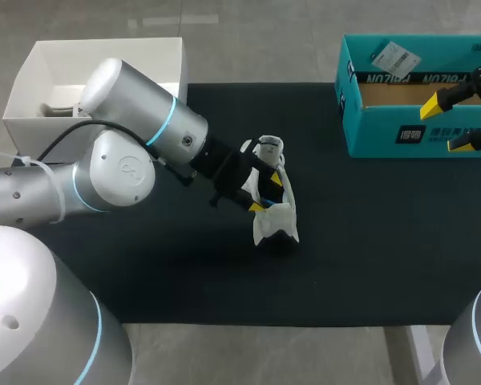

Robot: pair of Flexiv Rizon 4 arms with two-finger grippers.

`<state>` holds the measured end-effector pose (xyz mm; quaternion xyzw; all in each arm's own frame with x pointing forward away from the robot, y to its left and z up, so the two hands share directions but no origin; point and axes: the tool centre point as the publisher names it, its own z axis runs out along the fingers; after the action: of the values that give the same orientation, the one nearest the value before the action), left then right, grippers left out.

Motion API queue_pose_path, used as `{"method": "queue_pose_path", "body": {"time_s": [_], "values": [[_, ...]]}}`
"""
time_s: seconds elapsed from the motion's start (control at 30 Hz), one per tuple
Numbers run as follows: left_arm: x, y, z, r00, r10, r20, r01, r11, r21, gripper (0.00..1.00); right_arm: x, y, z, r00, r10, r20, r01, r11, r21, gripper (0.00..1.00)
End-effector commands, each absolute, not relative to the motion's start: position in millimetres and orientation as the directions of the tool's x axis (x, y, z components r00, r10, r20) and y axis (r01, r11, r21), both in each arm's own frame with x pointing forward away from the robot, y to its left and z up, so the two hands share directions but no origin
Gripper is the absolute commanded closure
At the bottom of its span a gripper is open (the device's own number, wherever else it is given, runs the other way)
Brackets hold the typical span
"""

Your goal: Take the shoe out of the shoebox, open the shoe tongue, remove and reinsert the insole, then place the shoe into the shoebox

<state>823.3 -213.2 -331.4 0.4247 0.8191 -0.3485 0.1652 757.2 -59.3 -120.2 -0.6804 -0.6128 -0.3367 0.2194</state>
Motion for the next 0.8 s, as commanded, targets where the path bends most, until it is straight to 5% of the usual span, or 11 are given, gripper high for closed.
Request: {"method": "queue_pose_path", "body": {"time_s": [0.03,0.2,0.23,0.27,0.3,0.33,0.57,0.8], "values": [[830,-205,-305,-0.544,0.661,-0.517,0.836,0.373,-0.401,0.00,758,-58,-120,0.025,0.688,0.725,0.982,-0.153,0.112,0.00],[842,-206,-286,-0.386,0.800,-0.459,0.916,0.274,-0.293,0.00,758,-58,-120,0.025,0.688,0.725,0.982,-0.153,0.112,0.00],[844,-206,-284,-0.375,0.809,-0.452,0.921,0.269,-0.282,0.15,758,-58,-120,0.025,0.688,0.725,0.982,-0.153,0.112,0.00],[847,-208,-279,-0.343,0.828,-0.445,0.934,0.250,-0.255,0.53,758,-58,-120,0.025,0.688,0.725,0.982,-0.153,0.112,0.00],[849,-209,-276,-0.313,0.846,-0.431,0.942,0.220,-0.253,0.69,758,-58,-120,0.025,0.688,0.725,0.982,-0.153,0.112,0.00],[848,-210,-273,-0.285,0.863,-0.417,0.947,0.187,-0.260,0.99,758,-58,-120,0.025,0.688,0.725,0.982,-0.153,0.112,0.00],[839,-209,-273,-0.128,0.957,-0.260,0.968,0.064,-0.242,1.00,758,-58,-120,0.025,0.688,0.725,0.982,-0.153,0.112,0.00],[840,-208,-276,-0.188,0.948,-0.255,0.951,0.110,-0.290,1.00,758,-58,-120,0.025,0.688,0.725,0.982,-0.153,0.112,0.00]]}}
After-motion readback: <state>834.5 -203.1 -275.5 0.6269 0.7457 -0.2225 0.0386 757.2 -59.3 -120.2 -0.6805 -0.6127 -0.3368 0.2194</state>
